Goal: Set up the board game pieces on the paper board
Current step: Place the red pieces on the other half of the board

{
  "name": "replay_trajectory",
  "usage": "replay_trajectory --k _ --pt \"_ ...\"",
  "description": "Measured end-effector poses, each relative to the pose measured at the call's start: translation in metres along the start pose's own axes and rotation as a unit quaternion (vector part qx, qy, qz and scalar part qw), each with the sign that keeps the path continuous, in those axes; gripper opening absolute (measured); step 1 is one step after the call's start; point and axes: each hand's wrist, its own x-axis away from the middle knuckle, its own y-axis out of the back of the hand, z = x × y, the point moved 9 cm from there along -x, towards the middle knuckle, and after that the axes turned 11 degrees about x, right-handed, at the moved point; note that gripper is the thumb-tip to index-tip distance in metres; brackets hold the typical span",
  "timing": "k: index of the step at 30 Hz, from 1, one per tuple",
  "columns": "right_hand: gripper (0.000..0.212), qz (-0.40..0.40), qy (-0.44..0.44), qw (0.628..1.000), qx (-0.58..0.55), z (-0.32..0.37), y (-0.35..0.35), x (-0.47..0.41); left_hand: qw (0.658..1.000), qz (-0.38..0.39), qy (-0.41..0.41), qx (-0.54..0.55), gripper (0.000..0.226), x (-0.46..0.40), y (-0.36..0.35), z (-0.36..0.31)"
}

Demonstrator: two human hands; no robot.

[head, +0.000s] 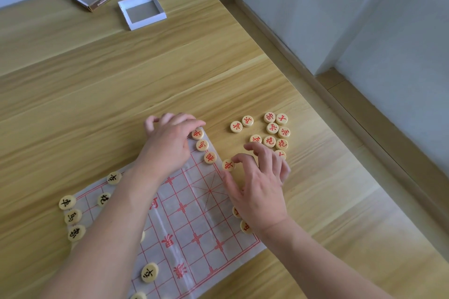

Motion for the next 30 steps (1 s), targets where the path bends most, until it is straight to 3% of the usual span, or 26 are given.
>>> replay_trajectory --k 21,30 --pt "0.027 -0.023 -0.004 1.000 -0.002 -0.046 0.031 0.112 0.999 -0.020 -0.028 0.020 0.047 0.076 -0.018 -0.064" --pt "0.029 0.045 0.003 0.999 0.024 -0.047 0.018 0.117 1.000 0.011 -0.020 0.019 0.039 0.091 -0.021 -0.070"
